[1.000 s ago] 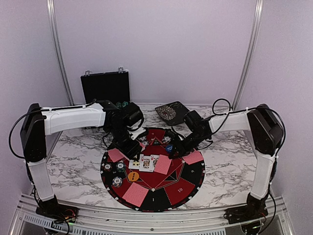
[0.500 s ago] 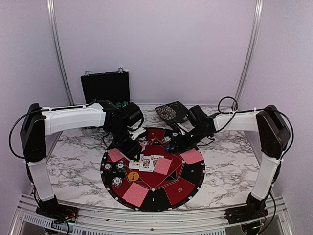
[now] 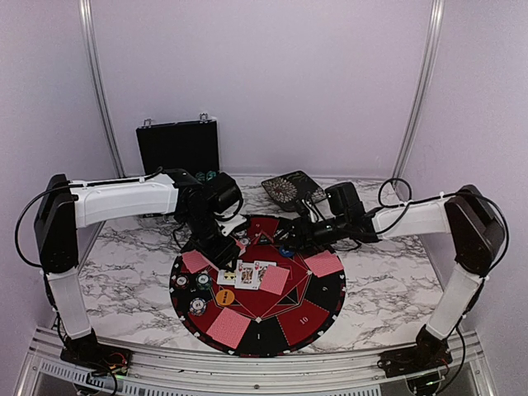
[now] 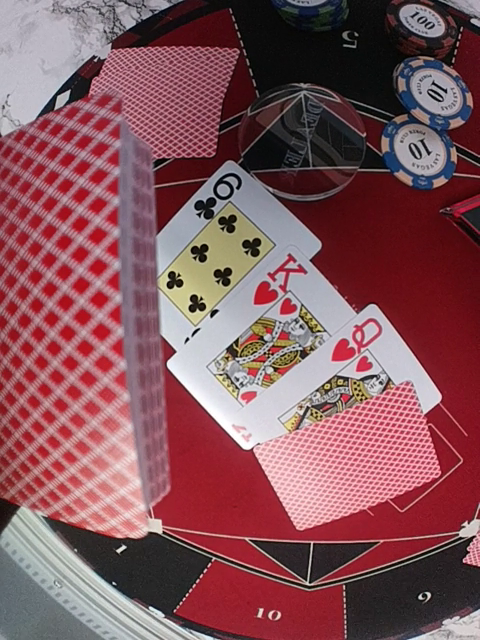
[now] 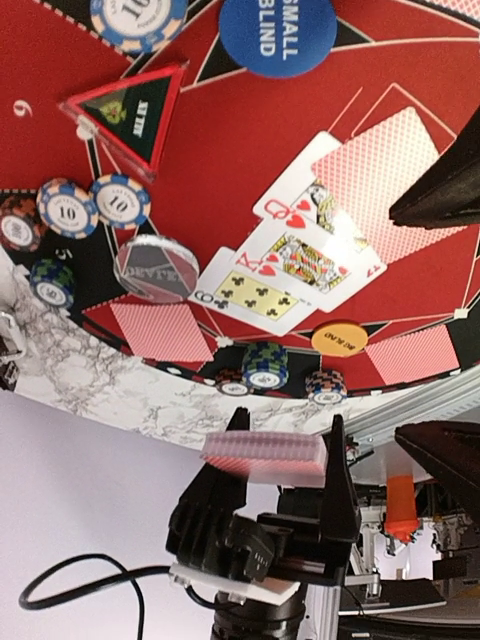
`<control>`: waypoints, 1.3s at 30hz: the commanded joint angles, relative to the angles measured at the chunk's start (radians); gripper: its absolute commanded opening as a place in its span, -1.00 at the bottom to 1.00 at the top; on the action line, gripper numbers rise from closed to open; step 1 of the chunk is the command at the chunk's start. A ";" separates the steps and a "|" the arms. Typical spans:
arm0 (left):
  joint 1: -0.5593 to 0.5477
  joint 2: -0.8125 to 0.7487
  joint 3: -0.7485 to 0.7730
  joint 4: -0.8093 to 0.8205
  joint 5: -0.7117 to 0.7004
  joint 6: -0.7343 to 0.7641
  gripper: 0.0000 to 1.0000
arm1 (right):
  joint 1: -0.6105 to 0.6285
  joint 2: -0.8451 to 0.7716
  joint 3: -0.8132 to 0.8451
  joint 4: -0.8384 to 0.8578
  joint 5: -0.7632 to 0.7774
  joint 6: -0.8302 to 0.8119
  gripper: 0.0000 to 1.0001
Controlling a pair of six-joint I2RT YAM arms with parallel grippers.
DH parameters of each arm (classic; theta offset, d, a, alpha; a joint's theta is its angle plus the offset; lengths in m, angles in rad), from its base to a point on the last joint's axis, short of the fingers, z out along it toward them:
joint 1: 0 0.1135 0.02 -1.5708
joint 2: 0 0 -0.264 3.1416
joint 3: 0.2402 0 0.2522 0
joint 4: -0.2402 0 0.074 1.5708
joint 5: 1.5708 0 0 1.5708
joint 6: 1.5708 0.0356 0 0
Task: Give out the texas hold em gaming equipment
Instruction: Pick up the poker card from the face-down deck piles.
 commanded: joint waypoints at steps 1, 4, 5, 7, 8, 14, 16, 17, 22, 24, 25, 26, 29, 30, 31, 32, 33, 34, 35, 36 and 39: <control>-0.008 -0.013 0.037 0.008 0.015 0.002 -0.31 | 0.029 0.007 -0.008 0.202 -0.061 0.148 0.29; -0.011 -0.010 0.043 0.008 0.015 0.000 -0.31 | 0.038 0.017 -0.015 0.242 -0.061 0.181 0.32; -0.012 -0.008 0.045 0.009 0.016 0.000 -0.31 | 0.040 0.021 -0.016 0.253 -0.061 0.193 0.32; -0.014 -0.005 0.050 0.007 0.017 -0.002 -0.31 | 0.045 0.027 -0.018 0.275 -0.060 0.212 0.33; -0.016 -0.002 0.053 0.006 0.017 -0.001 -0.31 | 0.048 0.031 -0.017 0.286 -0.059 0.222 0.34; -0.022 0.010 0.075 -0.003 0.013 -0.003 -0.31 | 0.072 0.062 -0.017 0.354 -0.064 0.280 0.34; -0.026 0.013 0.083 -0.006 0.013 -0.003 -0.31 | 0.081 0.071 -0.018 0.382 -0.064 0.302 0.34; -0.028 0.013 0.086 -0.007 0.013 -0.004 -0.31 | 0.086 0.076 -0.018 0.396 -0.067 0.311 0.34; -0.035 0.024 0.103 -0.016 0.009 -0.004 -0.31 | 0.103 0.090 -0.014 0.445 -0.069 0.349 0.33; -0.038 0.026 0.109 -0.019 0.010 -0.005 -0.31 | 0.114 0.097 -0.010 0.455 -0.067 0.357 0.34; -0.040 0.029 0.113 -0.021 0.010 -0.005 -0.31 | 0.116 0.102 -0.007 0.461 -0.067 0.364 0.34; -0.041 0.032 0.118 -0.023 0.010 -0.005 -0.31 | 0.121 0.108 -0.005 0.469 -0.067 0.370 0.34; -0.048 0.039 0.130 -0.027 0.009 -0.006 -0.31 | 0.129 0.120 0.003 0.480 -0.069 0.381 0.33; -0.048 0.041 0.133 -0.028 0.008 -0.006 -0.31 | 0.131 0.125 0.003 0.486 -0.067 0.385 0.33; -0.050 0.041 0.135 -0.029 0.007 -0.006 -0.31 | 0.131 0.127 0.004 0.492 -0.070 0.391 0.32; -0.053 0.043 0.137 -0.030 0.007 -0.006 -0.31 | 0.133 0.129 0.006 0.499 -0.072 0.396 0.32; -0.052 0.045 0.138 -0.032 0.005 -0.006 -0.31 | 0.133 0.130 0.007 0.504 -0.073 0.400 0.32; -0.053 0.047 0.140 -0.032 0.006 -0.006 -0.31 | 0.133 0.130 0.010 0.503 -0.072 0.400 0.32; -0.054 0.048 0.141 -0.033 0.007 -0.006 -0.31 | 0.135 0.131 0.013 0.502 -0.072 0.401 0.32; -0.055 0.050 0.144 -0.034 0.007 -0.006 -0.31 | 0.135 0.131 0.015 0.501 -0.072 0.400 0.32; -0.058 0.056 0.150 -0.037 0.006 -0.005 -0.31 | 0.138 0.133 0.018 0.501 -0.072 0.403 0.31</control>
